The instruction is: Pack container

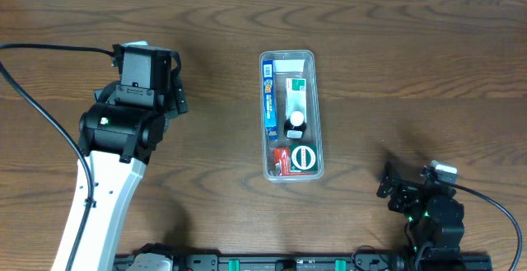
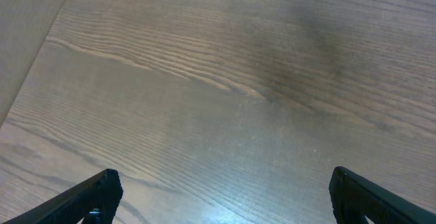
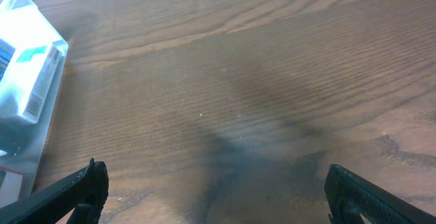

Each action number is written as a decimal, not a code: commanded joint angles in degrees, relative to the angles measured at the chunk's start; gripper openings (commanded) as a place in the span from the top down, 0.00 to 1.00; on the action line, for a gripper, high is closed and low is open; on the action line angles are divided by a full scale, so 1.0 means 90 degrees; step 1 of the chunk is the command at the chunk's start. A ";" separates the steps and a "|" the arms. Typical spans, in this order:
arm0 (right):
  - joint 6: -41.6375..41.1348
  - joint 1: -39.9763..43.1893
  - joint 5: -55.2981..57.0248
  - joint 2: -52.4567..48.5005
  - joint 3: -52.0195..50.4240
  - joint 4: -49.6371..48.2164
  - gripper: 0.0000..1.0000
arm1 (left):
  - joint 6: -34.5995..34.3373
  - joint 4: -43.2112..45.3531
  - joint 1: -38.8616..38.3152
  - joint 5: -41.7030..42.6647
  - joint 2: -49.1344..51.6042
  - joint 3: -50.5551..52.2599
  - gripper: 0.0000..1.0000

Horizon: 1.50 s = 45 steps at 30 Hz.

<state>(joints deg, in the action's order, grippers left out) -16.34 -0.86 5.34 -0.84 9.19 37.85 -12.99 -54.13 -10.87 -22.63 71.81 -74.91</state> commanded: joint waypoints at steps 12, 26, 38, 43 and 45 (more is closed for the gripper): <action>-0.0109 0.0053 -0.0051 0.0058 -0.0022 -0.0017 0.01 | 0.0129 -0.0029 0.0039 -0.0010 0.0029 -0.0036 0.02; -0.0109 0.0053 -0.0051 0.0058 -0.0022 -0.0015 0.01 | 0.0393 -0.0097 0.0049 -0.0406 -0.1423 0.0240 0.02; -0.0109 0.0053 -0.0051 0.0058 -0.0022 -0.0017 0.01 | 0.0372 0.1173 0.0595 -0.0391 -0.4539 0.2390 0.02; -0.0109 0.0053 -0.0051 0.0058 -0.0022 -0.0017 0.01 | 0.0372 0.1467 0.0600 -0.0374 -0.5515 0.3201 0.02; -0.0109 0.0053 -0.0051 0.0058 -0.0022 -0.0017 0.01 | 0.0372 0.1593 0.0600 -0.0376 -0.5863 0.3470 0.02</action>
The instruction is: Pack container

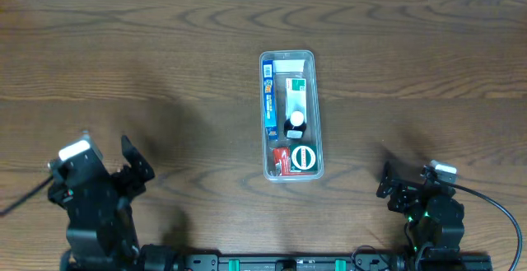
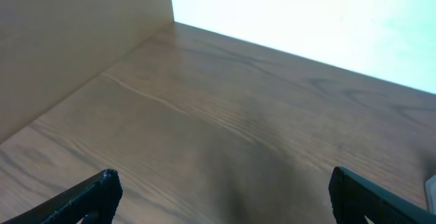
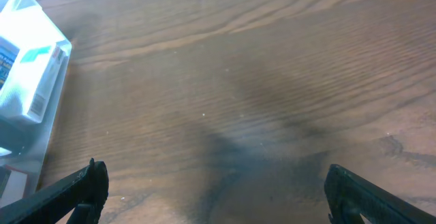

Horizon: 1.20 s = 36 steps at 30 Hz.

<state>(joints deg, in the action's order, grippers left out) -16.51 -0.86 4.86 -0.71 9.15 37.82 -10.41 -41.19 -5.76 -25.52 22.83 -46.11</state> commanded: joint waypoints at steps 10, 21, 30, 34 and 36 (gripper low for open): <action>-0.0090 0.0053 0.0002 0.0044 -0.0017 -0.0015 0.01 | 0.0083 0.0223 0.0032 -0.0053 -0.1746 0.1044 0.02; -0.0090 0.0053 0.0002 0.0044 -0.0017 -0.0015 0.01 | 0.0080 0.0226 0.0032 -0.0051 -0.2518 0.1574 0.02; -0.0090 0.0053 0.0002 0.0044 -0.0017 -0.0015 0.01 | 0.0080 0.0236 0.0032 -0.0051 -0.2523 0.1853 0.02; -0.0090 0.0053 0.0002 0.0044 -0.0017 -0.0015 0.01 | 0.0078 0.0257 0.0024 -0.0049 -0.2523 0.2125 0.02; -0.0090 0.0053 0.0002 0.0044 -0.0017 -0.0012 0.01 | 0.0075 0.0396 0.0024 -0.0049 -0.2523 0.2348 0.02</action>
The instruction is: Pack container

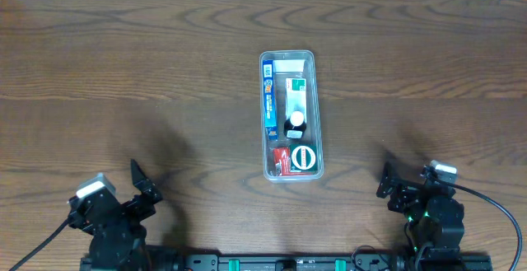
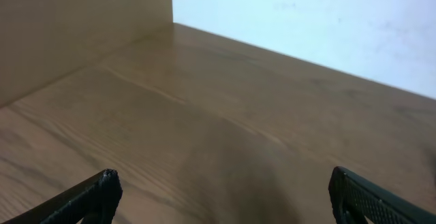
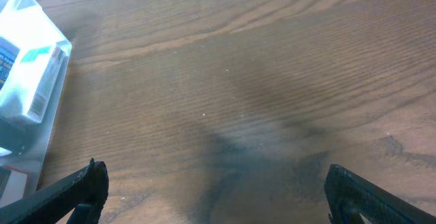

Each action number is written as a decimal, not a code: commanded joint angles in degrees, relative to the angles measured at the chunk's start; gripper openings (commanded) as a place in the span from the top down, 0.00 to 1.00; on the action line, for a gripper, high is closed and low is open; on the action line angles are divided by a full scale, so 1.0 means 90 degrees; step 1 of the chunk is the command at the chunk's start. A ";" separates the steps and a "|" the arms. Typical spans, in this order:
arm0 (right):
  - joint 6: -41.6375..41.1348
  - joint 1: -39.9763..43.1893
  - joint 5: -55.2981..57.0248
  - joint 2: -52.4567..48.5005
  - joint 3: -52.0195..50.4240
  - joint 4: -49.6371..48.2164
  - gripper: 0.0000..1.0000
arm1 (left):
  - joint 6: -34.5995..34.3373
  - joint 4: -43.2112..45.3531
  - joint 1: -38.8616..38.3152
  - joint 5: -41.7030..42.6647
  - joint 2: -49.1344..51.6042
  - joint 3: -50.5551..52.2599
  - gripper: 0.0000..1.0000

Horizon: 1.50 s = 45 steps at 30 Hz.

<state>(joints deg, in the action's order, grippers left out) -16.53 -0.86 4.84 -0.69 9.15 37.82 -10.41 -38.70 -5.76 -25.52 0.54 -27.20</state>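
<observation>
A clear plastic container (image 1: 288, 114) lies in the middle of the table and holds a blue pack, a white and green box, a small white-capped bottle, a red pack and a round green-ringed lid. Its corner shows in the right wrist view as the container (image 3: 30, 74) at the left edge. My left gripper (image 1: 142, 190) rests open at the front left with nothing between its fingers (image 2: 95, 195). At the front right sits my right gripper (image 1: 389, 184), also open and empty, its fingers (image 3: 82, 190) spread wide.
The dark wood table (image 1: 165, 73) runs to a white wall along the far edge. In the left wrist view a tan side panel (image 2: 75, 26) stands at the table's left end, meeting the white wall (image 2: 306, 20).
My left arm has drawn back further toward the front edge and sits lower. The right arm and the container's contents have not moved.
My left arm was stretched out over the table's left part, gripper open above bare wood. Then it was folded back near the front left corner. Now it rests lower still at the front edge. The right arm stayed parked throughout.
</observation>
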 commanded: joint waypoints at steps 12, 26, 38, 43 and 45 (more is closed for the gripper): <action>-0.0087 0.0053 0.0005 0.0041 -0.0017 -0.0015 0.01 | -0.0418 0.1173 0.0024 -0.0044 -0.0046 0.1428 0.02; -0.0087 0.0053 0.0005 0.0041 -0.0017 -0.0015 0.01 | -0.0546 0.1265 0.0024 0.0092 -0.0046 0.2154 0.02; -0.0087 0.0053 0.0007 0.0041 -0.0017 -0.0015 0.01 | -0.0544 0.1263 0.0024 0.0092 -0.0039 0.2154 0.02; -0.0087 0.0053 0.0005 0.0041 -0.0017 -0.0012 0.01 | -0.0544 0.1263 0.0024 0.0092 -0.0039 0.2154 0.02; -0.0087 0.0053 0.0005 0.0041 -0.0017 -0.0015 0.01 | -0.0544 0.1263 0.0024 0.0092 -0.0039 0.2154 0.02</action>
